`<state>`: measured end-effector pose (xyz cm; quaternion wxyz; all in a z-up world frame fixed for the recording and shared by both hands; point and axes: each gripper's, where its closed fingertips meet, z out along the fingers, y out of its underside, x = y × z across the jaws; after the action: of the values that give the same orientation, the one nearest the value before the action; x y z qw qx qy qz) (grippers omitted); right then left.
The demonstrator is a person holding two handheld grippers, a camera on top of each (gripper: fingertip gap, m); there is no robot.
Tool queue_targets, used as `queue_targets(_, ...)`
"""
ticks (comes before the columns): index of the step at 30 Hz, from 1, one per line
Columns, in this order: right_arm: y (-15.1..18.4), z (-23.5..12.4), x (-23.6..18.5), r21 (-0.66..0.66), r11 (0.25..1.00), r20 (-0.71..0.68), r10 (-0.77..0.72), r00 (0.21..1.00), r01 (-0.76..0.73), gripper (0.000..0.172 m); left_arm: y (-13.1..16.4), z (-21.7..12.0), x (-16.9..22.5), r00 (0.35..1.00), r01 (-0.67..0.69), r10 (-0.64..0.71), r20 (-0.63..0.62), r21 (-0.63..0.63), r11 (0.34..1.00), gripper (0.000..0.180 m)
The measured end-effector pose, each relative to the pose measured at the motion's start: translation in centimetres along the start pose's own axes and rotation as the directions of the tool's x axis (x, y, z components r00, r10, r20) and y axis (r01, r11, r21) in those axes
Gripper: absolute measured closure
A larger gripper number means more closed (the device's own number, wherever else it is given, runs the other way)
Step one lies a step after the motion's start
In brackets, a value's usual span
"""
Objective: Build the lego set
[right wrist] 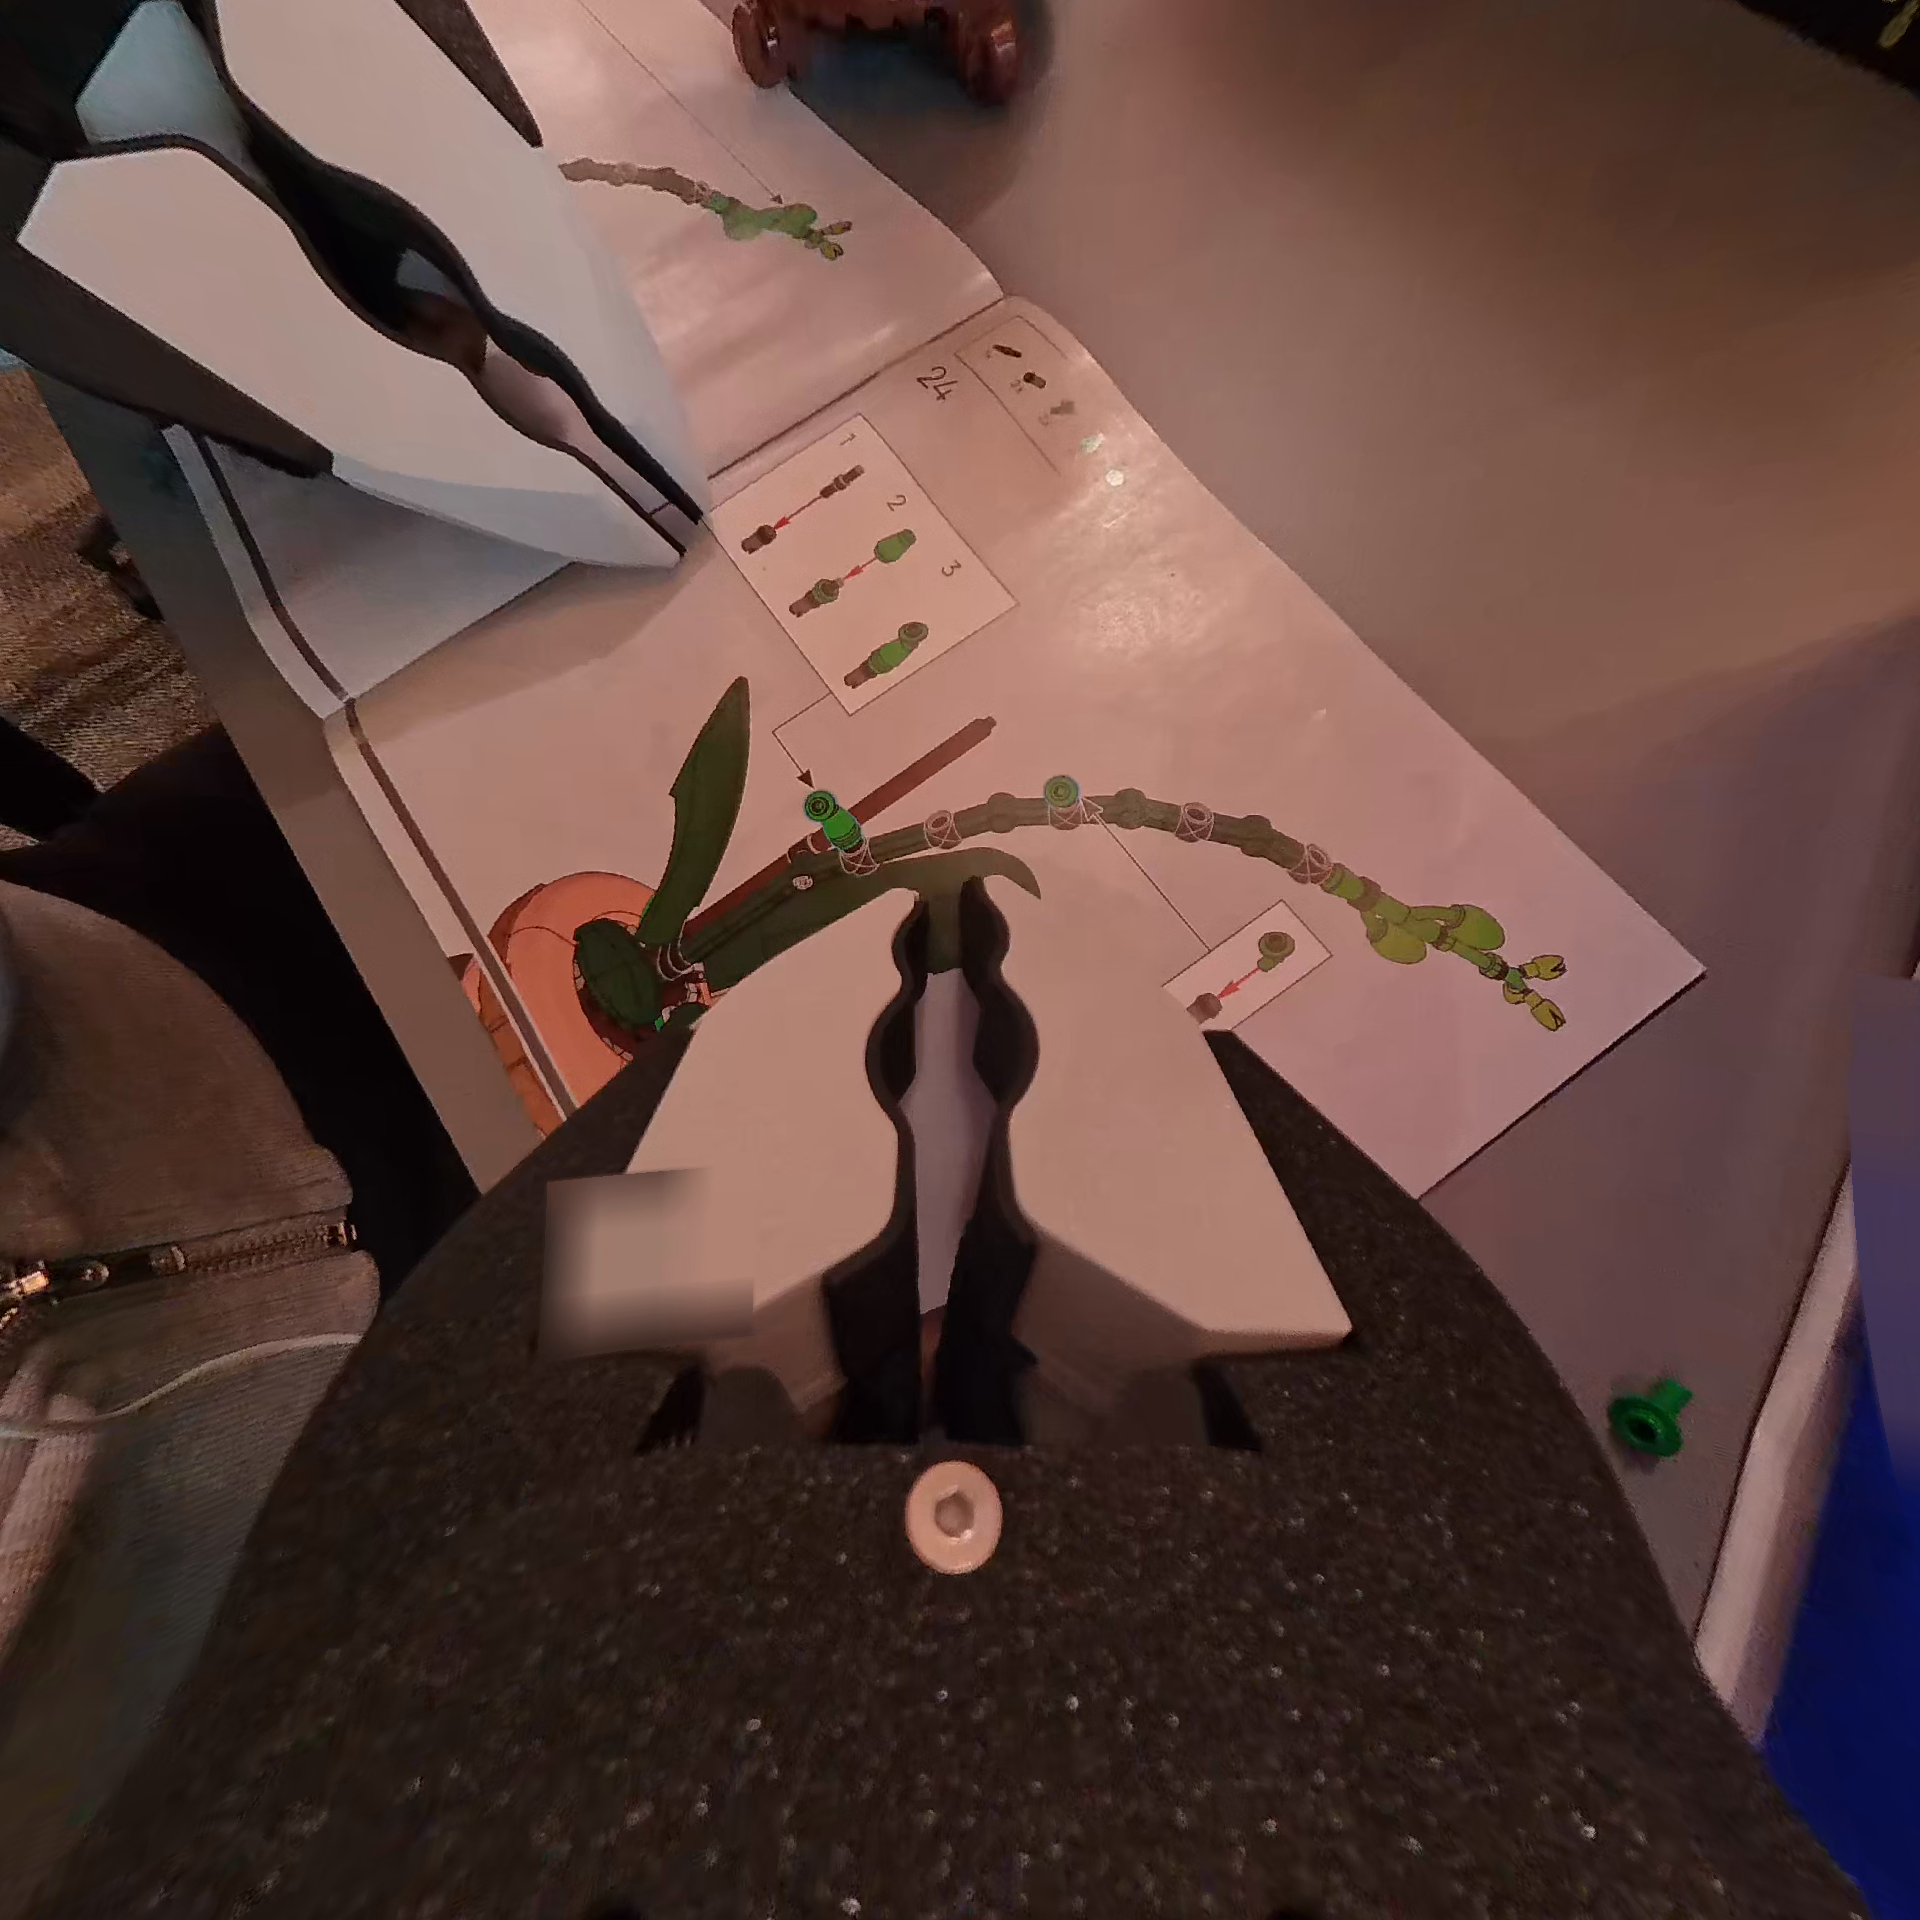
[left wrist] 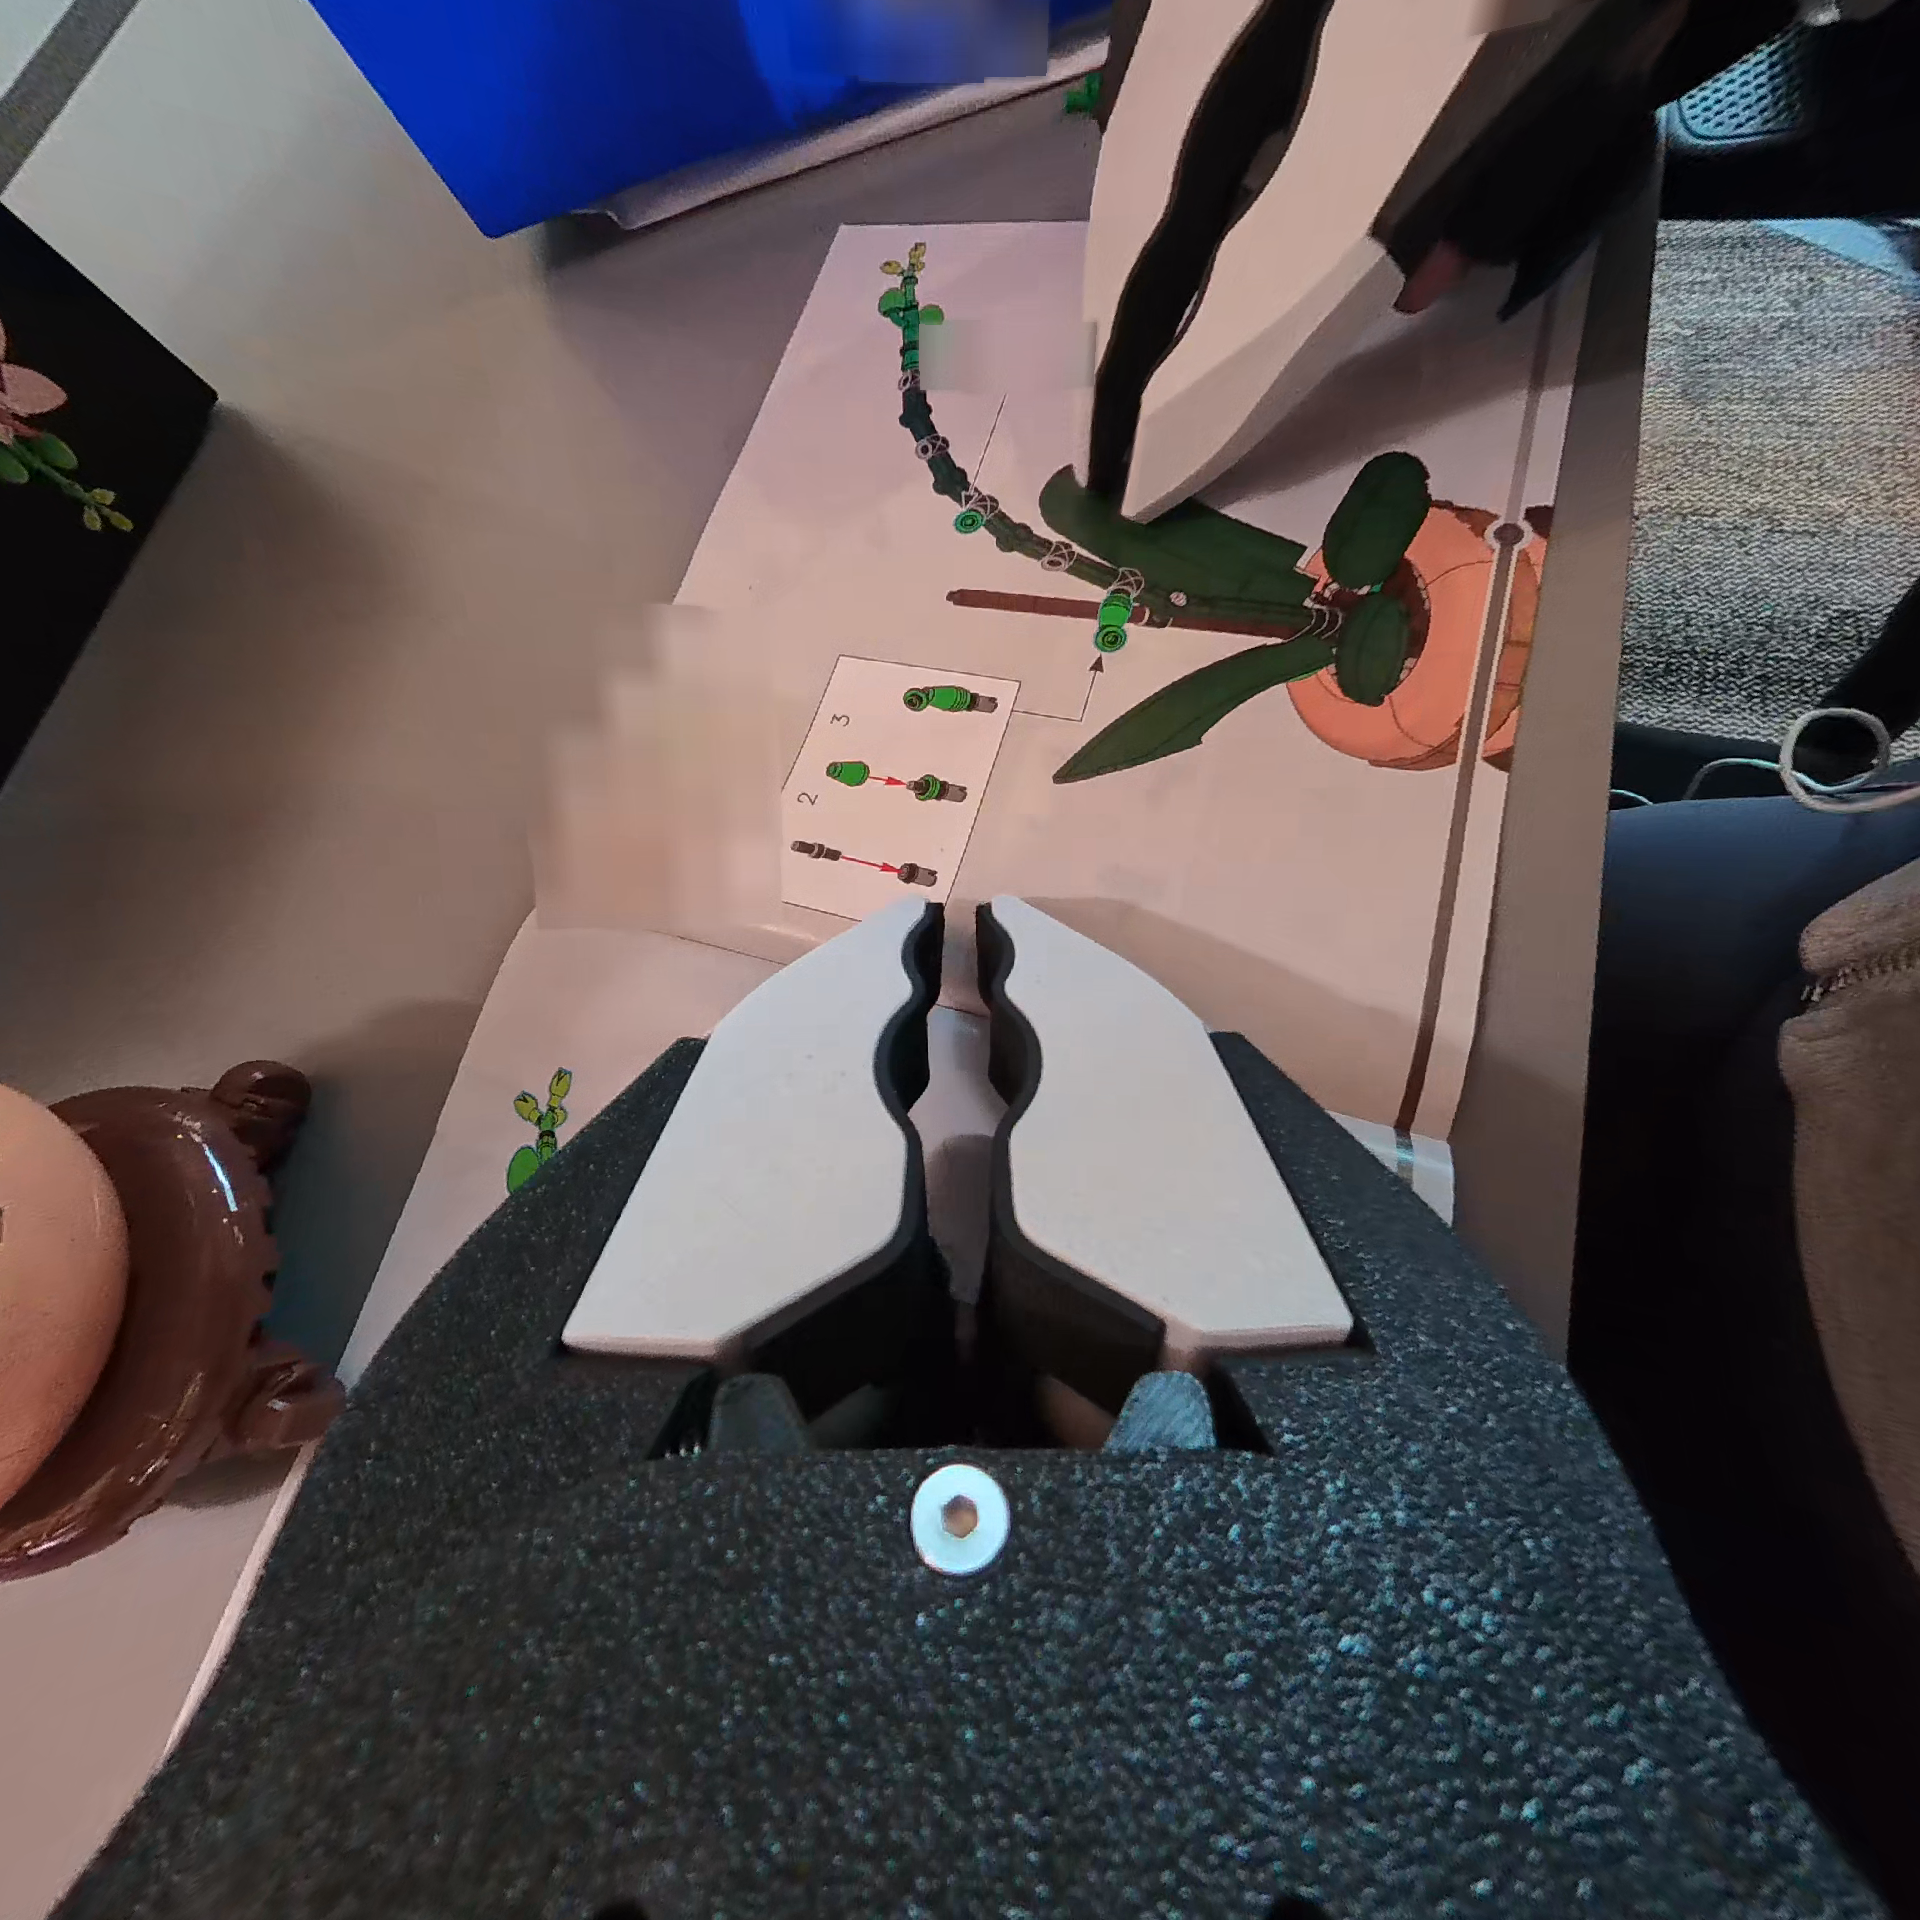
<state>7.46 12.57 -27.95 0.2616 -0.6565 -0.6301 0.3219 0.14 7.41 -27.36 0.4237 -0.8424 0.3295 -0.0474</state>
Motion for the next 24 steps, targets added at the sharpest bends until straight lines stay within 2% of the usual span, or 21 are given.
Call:
queue_targets(15,0.0,0.0,0.0,0.000,1.000,0.009,0.001,1.000,-0.001,0.166,0.2,0.2,0.1,1.000,-0.024,0.024,0.007,-0.018,1.000,0.176)
queue_targets(20,-0.1,-2.0,2.9,0.013,0.997,-0.197,-0.076,0.978,0.080,0.167,0.2,0.2,0.1,1.000,-0.026,0.026,0.008,-0.018,1.000,0.176)
queue_targets(24,0.5,-2.5,3.9,0.024,1.000,-0.212,-0.014,0.977,0.020,0.168,0.2,0.2,0.1,1.000,-0.018,0.018,0.002,-0.018,1.000,0.177)
